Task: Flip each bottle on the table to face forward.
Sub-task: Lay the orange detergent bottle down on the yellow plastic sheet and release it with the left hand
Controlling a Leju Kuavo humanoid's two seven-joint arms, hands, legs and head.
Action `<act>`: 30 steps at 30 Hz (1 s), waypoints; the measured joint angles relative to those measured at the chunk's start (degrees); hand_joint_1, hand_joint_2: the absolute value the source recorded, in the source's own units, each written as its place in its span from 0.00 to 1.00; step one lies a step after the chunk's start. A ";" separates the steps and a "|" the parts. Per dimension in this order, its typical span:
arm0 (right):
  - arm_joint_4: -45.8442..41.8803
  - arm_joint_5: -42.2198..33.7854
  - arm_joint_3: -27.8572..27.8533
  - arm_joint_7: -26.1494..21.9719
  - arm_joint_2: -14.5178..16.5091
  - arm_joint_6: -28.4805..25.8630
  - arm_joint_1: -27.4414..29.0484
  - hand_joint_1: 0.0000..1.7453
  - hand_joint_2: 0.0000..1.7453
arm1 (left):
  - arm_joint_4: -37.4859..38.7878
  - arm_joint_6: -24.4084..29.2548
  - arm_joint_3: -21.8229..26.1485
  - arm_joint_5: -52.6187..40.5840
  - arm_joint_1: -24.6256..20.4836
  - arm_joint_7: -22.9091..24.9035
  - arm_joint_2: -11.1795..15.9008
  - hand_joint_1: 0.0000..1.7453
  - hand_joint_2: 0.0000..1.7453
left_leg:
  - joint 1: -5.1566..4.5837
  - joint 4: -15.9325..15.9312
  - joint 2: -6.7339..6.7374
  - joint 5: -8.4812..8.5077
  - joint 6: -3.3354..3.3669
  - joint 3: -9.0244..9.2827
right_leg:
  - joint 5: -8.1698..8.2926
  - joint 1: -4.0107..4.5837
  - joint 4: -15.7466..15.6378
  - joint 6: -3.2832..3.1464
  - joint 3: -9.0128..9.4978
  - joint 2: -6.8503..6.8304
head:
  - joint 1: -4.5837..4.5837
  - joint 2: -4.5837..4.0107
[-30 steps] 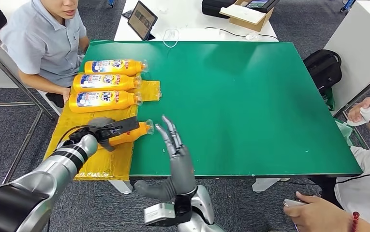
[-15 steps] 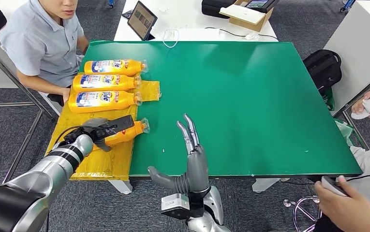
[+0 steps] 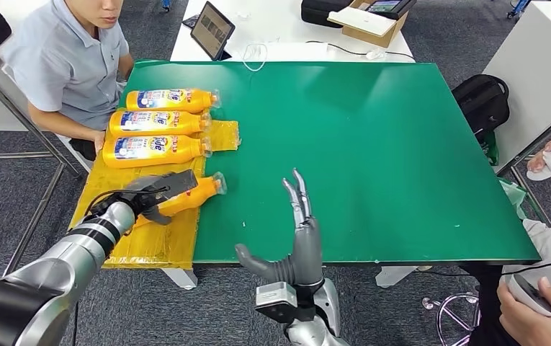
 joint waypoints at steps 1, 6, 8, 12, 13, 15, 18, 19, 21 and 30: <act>-0.42 -0.51 -0.28 0.00 -0.22 0.00 0.28 0.00 0.00 | -0.37 -0.55 0.78 1.46 0.46 -3.35 0.02 0.00 1.00 | 0.00 0.00 0.00 0.00 0.00 0.00 | 0.00 0.00 0.00 0.00 0.01 0.00 | 0.01 0.00; -3.27 -1.26 -2.90 0.00 -1.16 -0.01 3.12 0.00 0.00 | -6.41 -1.76 6.15 11.36 6.19 -19.37 0.22 0.00 1.00 | -0.03 0.00 0.03 -0.02 0.00 -0.01 | -0.01 -0.04 -0.01 0.00 -0.02 0.02 | 0.01 0.00; -4.16 -1.23 -3.74 0.00 -1.44 0.00 3.98 0.00 0.00 | -8.84 -1.74 8.04 12.83 8.20 -20.83 0.24 0.00 1.00 | -0.03 0.00 0.03 -0.03 0.00 -0.02 | -0.01 -0.04 -0.01 0.00 -0.03 0.02 | 0.02 0.00; -5.17 -1.20 -4.58 0.00 -1.68 -0.01 4.81 0.00 0.00 | -11.58 -1.75 9.95 13.10 10.24 -21.19 0.26 0.00 1.00 | -0.02 0.00 0.03 -0.04 -0.01 -0.01 | -0.01 -0.02 -0.02 0.00 -0.04 0.02 | -0.01 0.00; -5.33 -1.20 -4.69 0.00 -1.73 -0.01 4.94 0.00 0.00 | -12.04 -1.75 10.24 13.11 10.58 -21.21 0.27 0.00 1.00 | -0.01 0.00 0.03 -0.03 -0.02 -0.01 | -0.01 -0.01 -0.01 0.00 -0.04 0.02 | -0.01 0.00; -5.61 -1.20 -4.84 0.00 -1.76 0.00 5.11 0.00 0.00 | -12.73 -1.76 10.66 13.12 11.06 -21.22 0.30 0.00 1.00 | -0.01 -0.01 0.03 -0.02 -0.02 -0.01 | -0.01 0.00 -0.01 -0.01 -0.04 0.02 | -0.01 0.00; -5.80 -1.20 -5.05 0.00 -1.85 -0.01 5.18 0.00 0.00 | -13.34 -1.76 10.98 13.13 11.44 -21.23 0.32 0.00 1.00 | 0.00 -0.01 0.03 0.01 -0.04 0.00 | 0.00 0.00 0.00 0.00 -0.03 0.02 | 0.01 0.00; -5.81 -1.20 -5.10 0.00 -1.90 -0.01 5.19 0.00 0.00 | -13.45 -1.76 11.06 13.15 11.49 -21.23 0.33 0.00 1.00 | 0.00 -0.01 0.03 0.01 -0.04 -0.01 | 0.00 0.00 0.00 0.00 -0.03 0.02 | 0.01 0.00; -5.82 -1.14 -5.15 0.00 -1.97 -0.01 5.26 0.00 0.00 | -13.89 -1.67 11.37 13.67 11.82 -21.14 0.33 0.00 1.00 | -0.01 -0.01 0.03 0.01 -0.04 -0.01 | 0.00 -0.01 0.00 0.00 -0.03 0.02 | 0.01 0.00; -6.16 -0.36 -5.83 0.00 -2.00 0.00 6.25 0.00 0.00 | -23.95 0.36 13.01 17.43 18.09 -18.11 0.45 0.00 1.00 | -0.01 -0.01 0.03 -0.01 -0.05 -0.03 | -0.02 -0.01 -0.01 -0.01 -0.06 0.02 | 0.01 0.00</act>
